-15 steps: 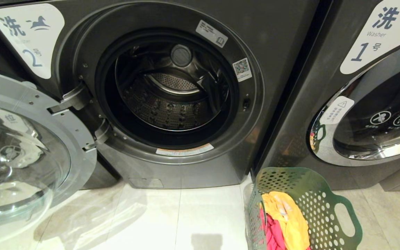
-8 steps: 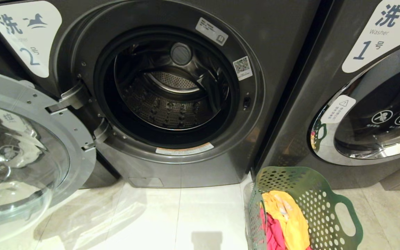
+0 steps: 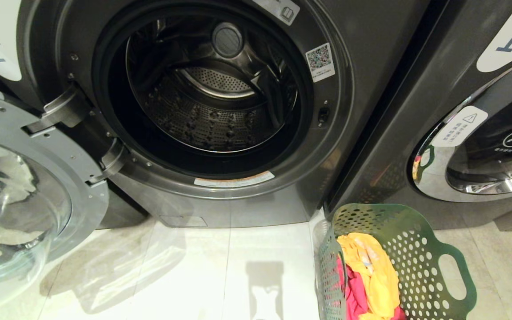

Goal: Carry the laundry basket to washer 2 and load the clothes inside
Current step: Open the lid of the washing machine

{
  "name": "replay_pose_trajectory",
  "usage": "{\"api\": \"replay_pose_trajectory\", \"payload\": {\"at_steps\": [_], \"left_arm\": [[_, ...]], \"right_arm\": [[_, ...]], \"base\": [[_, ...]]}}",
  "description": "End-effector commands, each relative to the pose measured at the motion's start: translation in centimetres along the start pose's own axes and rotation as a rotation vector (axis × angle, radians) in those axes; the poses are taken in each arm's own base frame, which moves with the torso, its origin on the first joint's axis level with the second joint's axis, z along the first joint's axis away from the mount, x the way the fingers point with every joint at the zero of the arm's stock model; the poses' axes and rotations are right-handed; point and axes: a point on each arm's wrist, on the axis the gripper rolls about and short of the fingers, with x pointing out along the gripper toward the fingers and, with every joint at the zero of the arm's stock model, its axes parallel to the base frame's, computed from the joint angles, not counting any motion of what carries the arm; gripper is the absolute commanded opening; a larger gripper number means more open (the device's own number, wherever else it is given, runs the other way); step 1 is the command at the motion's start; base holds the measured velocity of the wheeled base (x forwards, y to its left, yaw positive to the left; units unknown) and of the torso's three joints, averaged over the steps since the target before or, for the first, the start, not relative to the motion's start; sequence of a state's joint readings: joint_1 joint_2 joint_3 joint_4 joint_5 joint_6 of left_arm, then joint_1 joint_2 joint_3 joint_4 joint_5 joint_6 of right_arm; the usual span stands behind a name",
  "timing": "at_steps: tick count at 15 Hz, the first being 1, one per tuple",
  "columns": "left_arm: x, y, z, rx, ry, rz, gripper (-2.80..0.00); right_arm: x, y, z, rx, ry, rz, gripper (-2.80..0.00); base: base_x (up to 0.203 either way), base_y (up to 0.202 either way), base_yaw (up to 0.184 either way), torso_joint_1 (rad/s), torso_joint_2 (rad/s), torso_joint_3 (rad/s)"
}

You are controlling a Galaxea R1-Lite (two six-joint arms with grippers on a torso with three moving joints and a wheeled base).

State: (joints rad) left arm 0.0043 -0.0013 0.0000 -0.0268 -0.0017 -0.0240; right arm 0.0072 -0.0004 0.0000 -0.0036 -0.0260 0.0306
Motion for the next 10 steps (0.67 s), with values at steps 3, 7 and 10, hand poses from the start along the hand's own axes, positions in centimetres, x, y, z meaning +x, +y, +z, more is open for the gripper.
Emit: {"api": "replay_pose_trajectory", "payload": {"at_steps": [3,7,10], "left_arm": [[0.08,0.01,-0.29,-0.001,0.011,0.001,-2.80],[0.08,0.01,-0.29,-0.001,0.011,0.001,-2.80],[0.07,0.01,-0.29,-0.004,0.010,0.002,-2.80]], "right_arm": [[0.00,0.00,0.00,0.000,0.001,0.000,-2.80],[0.00,0.00,0.01,-0.001,-0.001,0.002,-2.80],[0.00,0.00,0.01,-0.007,0.000,0.000,-2.80]], "base": [[0.000,0.000,0.000,-0.001,0.00,-0.199],[0.000,0.000,0.000,0.004,0.00,-0.195],[0.000,0.000,0.000,0.003,0.00,-0.148]]}}
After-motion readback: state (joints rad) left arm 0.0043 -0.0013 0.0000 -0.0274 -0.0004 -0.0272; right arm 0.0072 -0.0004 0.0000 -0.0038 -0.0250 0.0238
